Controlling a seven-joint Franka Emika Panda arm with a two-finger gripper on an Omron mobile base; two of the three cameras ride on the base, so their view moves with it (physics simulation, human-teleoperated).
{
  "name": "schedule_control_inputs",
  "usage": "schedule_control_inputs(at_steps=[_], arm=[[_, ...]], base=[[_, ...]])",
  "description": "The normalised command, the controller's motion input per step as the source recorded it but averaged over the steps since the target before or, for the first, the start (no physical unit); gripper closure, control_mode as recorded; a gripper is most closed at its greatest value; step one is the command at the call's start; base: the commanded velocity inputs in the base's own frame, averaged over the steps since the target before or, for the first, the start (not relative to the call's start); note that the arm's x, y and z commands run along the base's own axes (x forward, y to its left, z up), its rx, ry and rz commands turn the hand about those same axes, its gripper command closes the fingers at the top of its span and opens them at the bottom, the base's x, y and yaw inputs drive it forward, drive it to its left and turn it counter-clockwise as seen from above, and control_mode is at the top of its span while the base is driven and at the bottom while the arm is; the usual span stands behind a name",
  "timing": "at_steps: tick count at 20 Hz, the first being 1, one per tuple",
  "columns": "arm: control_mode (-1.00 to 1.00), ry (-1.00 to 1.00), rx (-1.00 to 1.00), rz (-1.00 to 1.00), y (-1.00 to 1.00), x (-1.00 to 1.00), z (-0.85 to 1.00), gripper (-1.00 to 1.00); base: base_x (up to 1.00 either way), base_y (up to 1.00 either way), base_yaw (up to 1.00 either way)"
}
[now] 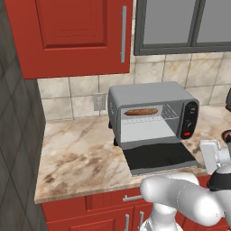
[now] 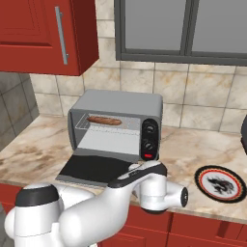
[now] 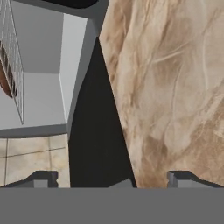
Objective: Pull the toaster oven rack outwards. Pick up the baguette from the plate and place it on the toaster oven rack. Close the toaster oven door fully and set the temperature to the lowest setting.
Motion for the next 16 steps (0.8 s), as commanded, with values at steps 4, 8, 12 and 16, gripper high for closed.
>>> schedule_control_inputs(at_steps=[4,8,12,16], arm=[[-1.0,0.0,0.0,0.0,0.09,-0.04,-0.13,-1.0],[-1.0,0.0,0.0,0.04,0.04,-0.31,0.0,-1.0],[-1.0,0.0,0.0,0.12,0.0,-0.32,0.0,-1.0],[-1.0,0.0,0.0,0.11,0.0,-0.05,0.0,-1.0]], base=[[0.0,0.0,0.0],[0.0,0.0,0.0],[0.0,0.0,0.0],[0.0,0.0,0.0]])
